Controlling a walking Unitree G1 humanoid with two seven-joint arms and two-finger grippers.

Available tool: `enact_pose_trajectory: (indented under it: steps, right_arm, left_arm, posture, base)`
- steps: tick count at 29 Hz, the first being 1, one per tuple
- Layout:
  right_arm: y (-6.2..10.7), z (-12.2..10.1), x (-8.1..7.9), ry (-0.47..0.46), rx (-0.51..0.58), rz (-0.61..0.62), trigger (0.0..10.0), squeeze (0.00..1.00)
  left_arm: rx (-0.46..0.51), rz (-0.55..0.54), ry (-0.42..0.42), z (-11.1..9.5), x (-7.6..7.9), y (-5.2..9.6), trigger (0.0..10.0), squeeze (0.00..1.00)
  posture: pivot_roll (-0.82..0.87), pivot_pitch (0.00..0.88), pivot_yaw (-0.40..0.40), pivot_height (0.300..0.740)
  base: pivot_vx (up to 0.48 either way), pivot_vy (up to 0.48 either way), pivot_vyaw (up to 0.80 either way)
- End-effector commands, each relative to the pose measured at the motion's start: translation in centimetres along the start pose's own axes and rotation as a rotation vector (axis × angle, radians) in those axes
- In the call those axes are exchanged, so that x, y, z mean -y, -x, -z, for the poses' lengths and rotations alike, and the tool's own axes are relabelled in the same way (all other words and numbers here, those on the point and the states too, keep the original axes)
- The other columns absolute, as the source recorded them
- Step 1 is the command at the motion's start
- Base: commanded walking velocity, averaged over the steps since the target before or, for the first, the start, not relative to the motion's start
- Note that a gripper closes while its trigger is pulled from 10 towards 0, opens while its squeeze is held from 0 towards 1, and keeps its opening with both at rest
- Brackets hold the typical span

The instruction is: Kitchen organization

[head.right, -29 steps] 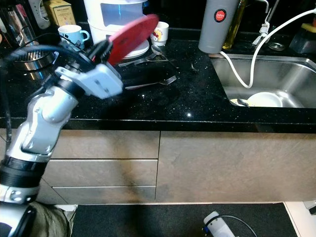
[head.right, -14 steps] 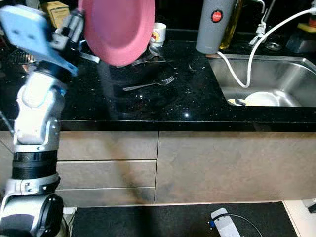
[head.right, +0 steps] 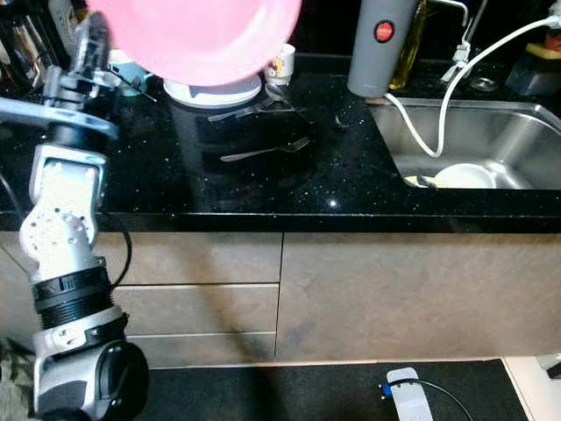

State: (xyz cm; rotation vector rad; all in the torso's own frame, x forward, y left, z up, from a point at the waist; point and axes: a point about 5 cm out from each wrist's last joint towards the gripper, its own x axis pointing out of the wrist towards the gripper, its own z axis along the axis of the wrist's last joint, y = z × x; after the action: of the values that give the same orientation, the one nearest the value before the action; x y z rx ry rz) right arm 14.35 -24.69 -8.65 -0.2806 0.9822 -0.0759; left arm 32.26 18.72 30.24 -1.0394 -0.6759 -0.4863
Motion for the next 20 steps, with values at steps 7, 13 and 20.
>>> enact_pose_trajectory:
  steps: [7, 13, 20]
  right_arm:
    - [0.0, 0.1, 0.0, -0.022, 0.007, -0.014, 10.0, 0.00]
    - [0.0, 0.0, 0.1, -0.021, 0.007, -0.018, 10.0, 0.00]
    - [0.0, 0.0, 0.0, -0.013, 0.005, -0.028, 10.0, 0.00]
  left_arm:
    - [0.020, -0.021, 0.139, 0.3, -0.9, 1.2, 10.0, 0.00]
    - [0.032, -0.045, 0.182, 0.4, -1.4, 1.6, 10.0, 0.00]
    - [0.022, -0.065, 0.173, 0.6, -1.9, 2.1, 10.0, 0.00]
  posture:
    - [-0.03, 0.004, -0.031, 0.740]
    - [-0.04, 0.004, -0.031, 0.740]
    - [-0.04, 0.004, -0.032, 0.740]
  base:
    - [0.000, 0.000, 0.00]
    - [0.000, 0.000, 0.00]
    - [0.000, 0.000, 0.00]
